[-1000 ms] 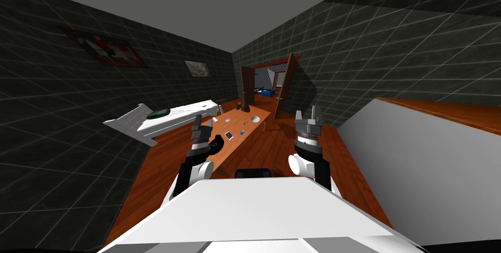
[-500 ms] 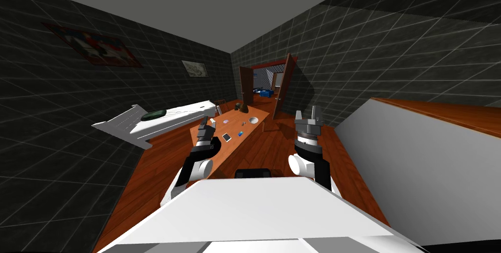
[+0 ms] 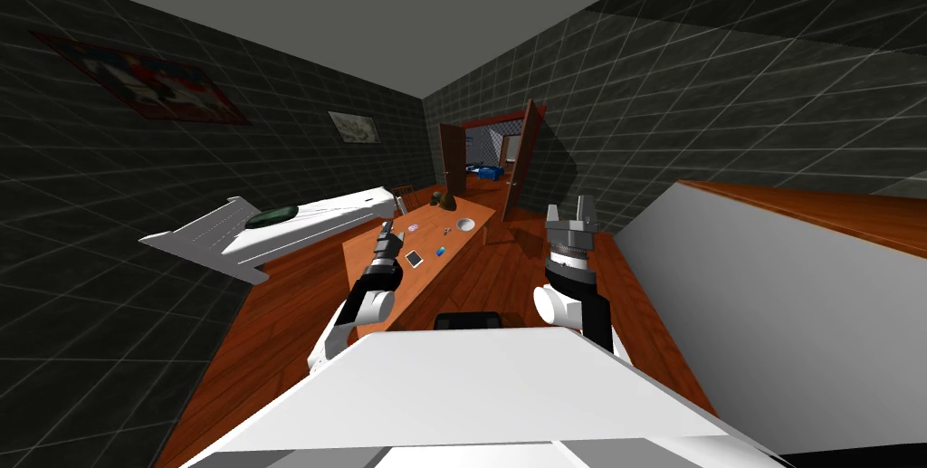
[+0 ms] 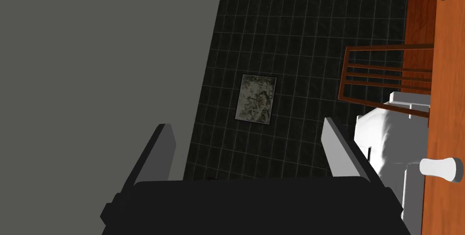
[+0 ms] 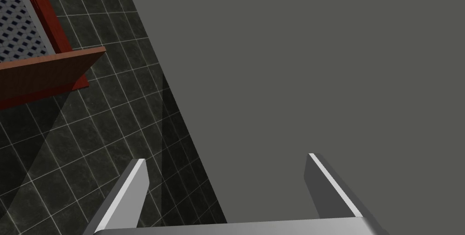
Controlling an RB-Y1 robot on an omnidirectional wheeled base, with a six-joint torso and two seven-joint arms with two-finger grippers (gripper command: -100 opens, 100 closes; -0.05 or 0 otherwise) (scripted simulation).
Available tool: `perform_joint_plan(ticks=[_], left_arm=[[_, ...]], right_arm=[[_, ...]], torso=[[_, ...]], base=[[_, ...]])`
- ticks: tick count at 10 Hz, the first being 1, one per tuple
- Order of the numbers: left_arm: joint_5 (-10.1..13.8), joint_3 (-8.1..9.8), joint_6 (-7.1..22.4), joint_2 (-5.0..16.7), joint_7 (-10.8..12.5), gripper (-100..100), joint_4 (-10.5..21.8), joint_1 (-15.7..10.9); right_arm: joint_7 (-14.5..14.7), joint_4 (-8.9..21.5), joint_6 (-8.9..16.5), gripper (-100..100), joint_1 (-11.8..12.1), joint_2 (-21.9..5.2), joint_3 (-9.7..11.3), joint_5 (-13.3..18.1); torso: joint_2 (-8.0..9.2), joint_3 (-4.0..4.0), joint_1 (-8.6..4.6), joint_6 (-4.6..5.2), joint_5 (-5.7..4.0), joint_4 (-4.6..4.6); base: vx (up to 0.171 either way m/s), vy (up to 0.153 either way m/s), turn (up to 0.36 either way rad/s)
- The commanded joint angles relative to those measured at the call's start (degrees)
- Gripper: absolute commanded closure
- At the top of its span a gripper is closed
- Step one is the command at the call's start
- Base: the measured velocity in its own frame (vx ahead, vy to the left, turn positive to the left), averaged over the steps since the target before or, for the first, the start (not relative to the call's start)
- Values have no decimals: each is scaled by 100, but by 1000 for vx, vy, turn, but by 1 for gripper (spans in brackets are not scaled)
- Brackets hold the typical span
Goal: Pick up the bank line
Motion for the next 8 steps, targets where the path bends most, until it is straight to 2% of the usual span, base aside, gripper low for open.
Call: perform_joint_plan(ticks=[1,2,3,4,5,6,7,8], left_arm=[[37,3,191,13,58,-100,92,-33],[117,43,374,71,153,-100,273,-133],[117,43,436,71,153,-100,273,-133],[200,84,644,131,251,-100,464,-237],[200,84,691,131,251,-100,464,-237],[285,127,932,190,353,-100,663,-345],[285,127,954,190,353,-100,663,-345],[373,171,1215,250,457,-100,870,-457]], right_arm=[[0,0,0,0,0,0,0,0],[0,0,0,0,0,0,0,0],[0,0,0,0,-1,0,0,0],[0,0,0,0,0,0,0,0],[0,0,0,0,0,0,0,0],[0,0,0,0,0,0,0,0],[0,0,0,0,0,0,0,0],[0,0,0,0,0,0,0,0]], torso=[[0,0,0,0,0,0],[11,6,0,-1,0,2],[16,9,0,0,-1,4],[20,11,6,-1,1,4],[16,9,5,0,1,4],[19,11,8,-1,1,4],[16,10,5,0,1,4],[17,10,5,-1,1,4]], base=[[49,-46,-13],[39,-45,-47],[32,-27,-11],[48,-30,-39],[39,-23,-20],[47,-30,-39],[45,-31,-22],[53,-45,-46]])
